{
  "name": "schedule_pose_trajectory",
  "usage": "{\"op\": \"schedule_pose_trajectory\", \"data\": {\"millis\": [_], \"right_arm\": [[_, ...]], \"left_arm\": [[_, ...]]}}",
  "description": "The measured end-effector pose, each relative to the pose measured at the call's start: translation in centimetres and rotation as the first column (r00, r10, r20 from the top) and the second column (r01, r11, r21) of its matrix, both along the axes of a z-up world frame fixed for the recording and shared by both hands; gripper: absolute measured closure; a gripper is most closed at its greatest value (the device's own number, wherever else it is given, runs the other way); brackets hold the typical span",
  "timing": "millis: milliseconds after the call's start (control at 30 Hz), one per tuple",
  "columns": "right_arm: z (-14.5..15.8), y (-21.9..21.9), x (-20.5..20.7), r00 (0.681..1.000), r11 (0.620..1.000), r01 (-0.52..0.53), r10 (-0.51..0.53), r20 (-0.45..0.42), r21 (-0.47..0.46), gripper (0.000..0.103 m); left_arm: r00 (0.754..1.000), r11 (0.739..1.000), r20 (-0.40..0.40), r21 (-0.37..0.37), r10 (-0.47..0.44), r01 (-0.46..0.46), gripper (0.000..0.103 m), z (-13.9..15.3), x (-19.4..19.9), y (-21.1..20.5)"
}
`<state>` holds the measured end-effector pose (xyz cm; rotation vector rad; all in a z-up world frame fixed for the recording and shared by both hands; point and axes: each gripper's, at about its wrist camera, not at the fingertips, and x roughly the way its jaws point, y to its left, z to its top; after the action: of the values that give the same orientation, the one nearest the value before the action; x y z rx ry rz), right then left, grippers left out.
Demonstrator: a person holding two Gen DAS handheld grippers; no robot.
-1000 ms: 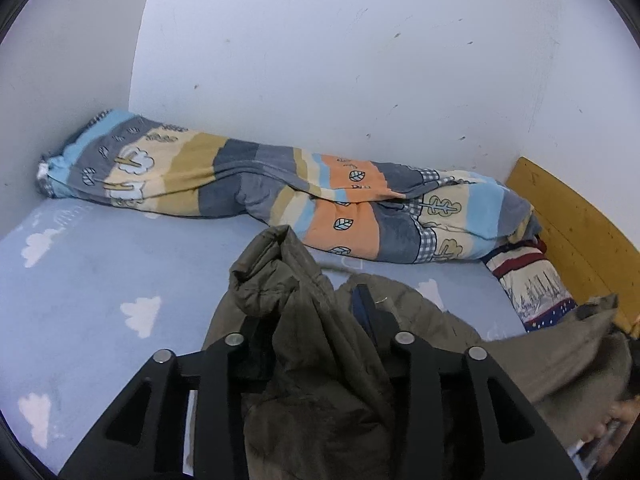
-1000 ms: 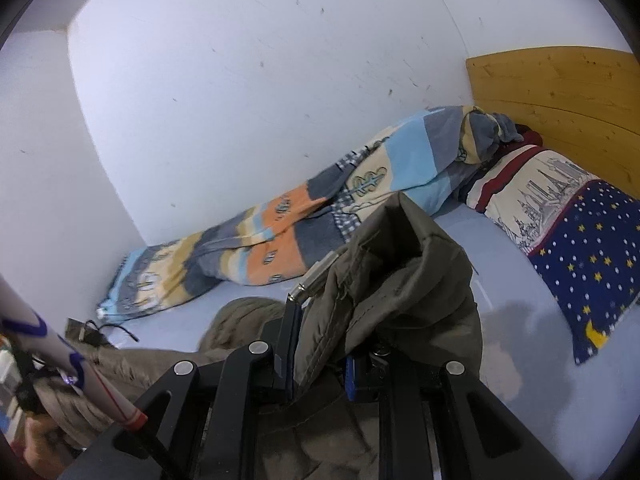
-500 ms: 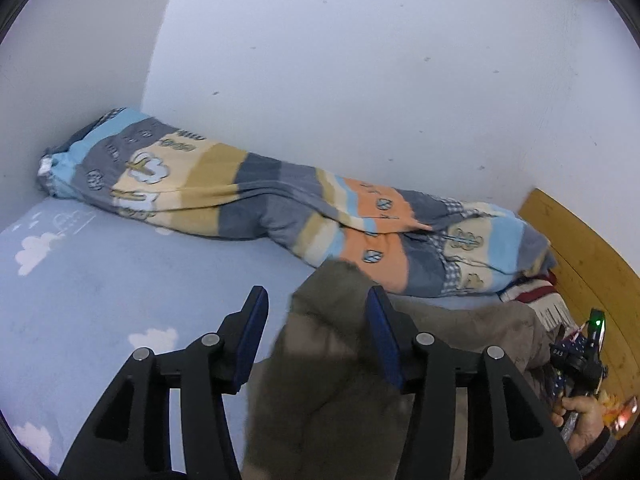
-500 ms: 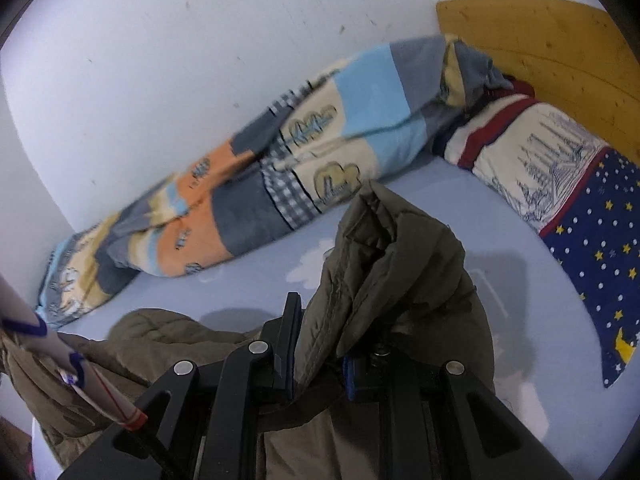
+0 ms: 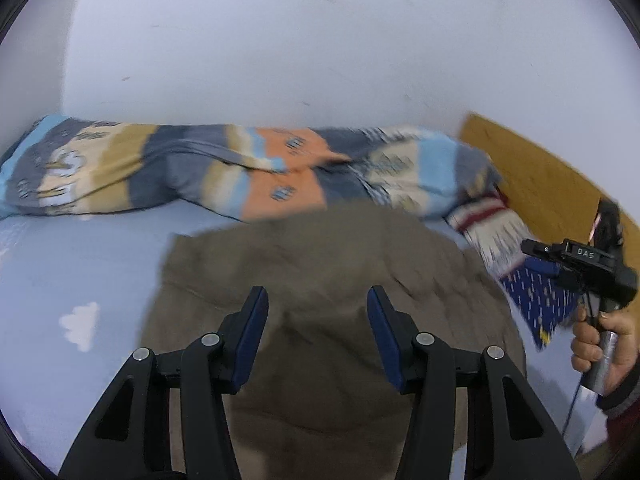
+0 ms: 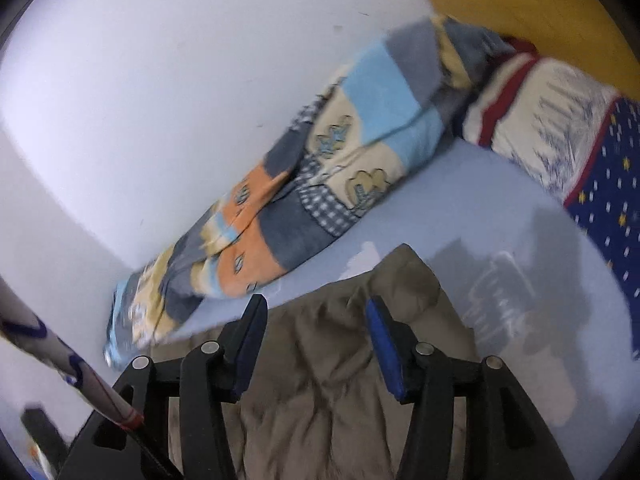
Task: Fold large clothes
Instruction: 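Fold the lifted hem over onto the jacket body with both grippers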
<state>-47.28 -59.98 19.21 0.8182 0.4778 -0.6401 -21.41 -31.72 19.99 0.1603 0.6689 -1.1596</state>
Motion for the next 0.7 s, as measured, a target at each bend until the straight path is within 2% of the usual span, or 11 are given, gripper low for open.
{"op": "schedule_pose_trajectory", "data": {"millis": [100, 233, 267, 333, 400, 533, 600, 700], "right_arm": [[-1.3, 4.2, 0.7, 0.992, 0.993, -0.111, 0.108, -0.067, -0.045, 0.047], [-5.1, 8.0, 3.3, 0.959, 0.974, -0.215, 0.196, -0.205, -0.075, 0.047], [-6.0, 8.4, 4.0, 0.949, 0.969, -0.233, 0.209, -0.235, -0.080, 0.047], [-7.6, 8.3, 5.6, 0.939, 0.968, -0.238, 0.206, -0.276, -0.087, 0.047], [-9.0, 7.2, 6.8, 0.931, 0.969, -0.228, 0.189, -0.312, -0.092, 0.047], [-12.2, 4.5, 7.8, 0.927, 0.977, -0.210, 0.186, -0.326, -0.042, 0.045], [-13.5, 3.9, 8.2, 0.921, 0.976, -0.211, 0.183, -0.343, -0.047, 0.045], [-14.6, 3.3, 8.7, 0.920, 0.978, -0.202, 0.174, -0.350, -0.044, 0.044]], "left_arm": [[0.997, 0.997, 0.061, 0.067, -0.052, 0.048, 0.053, -2.5, -3.1, -2.5], [0.991, 0.990, 0.124, 0.140, -0.043, 0.025, 0.053, -5.1, -4.1, -6.0], [0.993, 0.987, 0.116, 0.160, -0.035, 0.016, 0.053, -5.6, -3.7, -6.7], [0.999, 0.972, 0.049, 0.237, -0.003, -0.008, 0.050, -7.9, -1.9, -8.6], [1.000, 0.964, 0.029, 0.266, -0.007, -0.001, 0.048, -9.6, -0.8, -9.8], [1.000, 0.966, -0.003, 0.256, -0.013, 0.014, 0.047, -11.3, 0.5, -11.0], [1.000, 0.971, -0.018, 0.237, -0.012, 0.016, 0.047, -12.2, 1.2, -11.1], [1.000, 0.973, 0.002, 0.232, 0.008, -0.008, 0.046, -12.8, 1.0, -11.2]]}}
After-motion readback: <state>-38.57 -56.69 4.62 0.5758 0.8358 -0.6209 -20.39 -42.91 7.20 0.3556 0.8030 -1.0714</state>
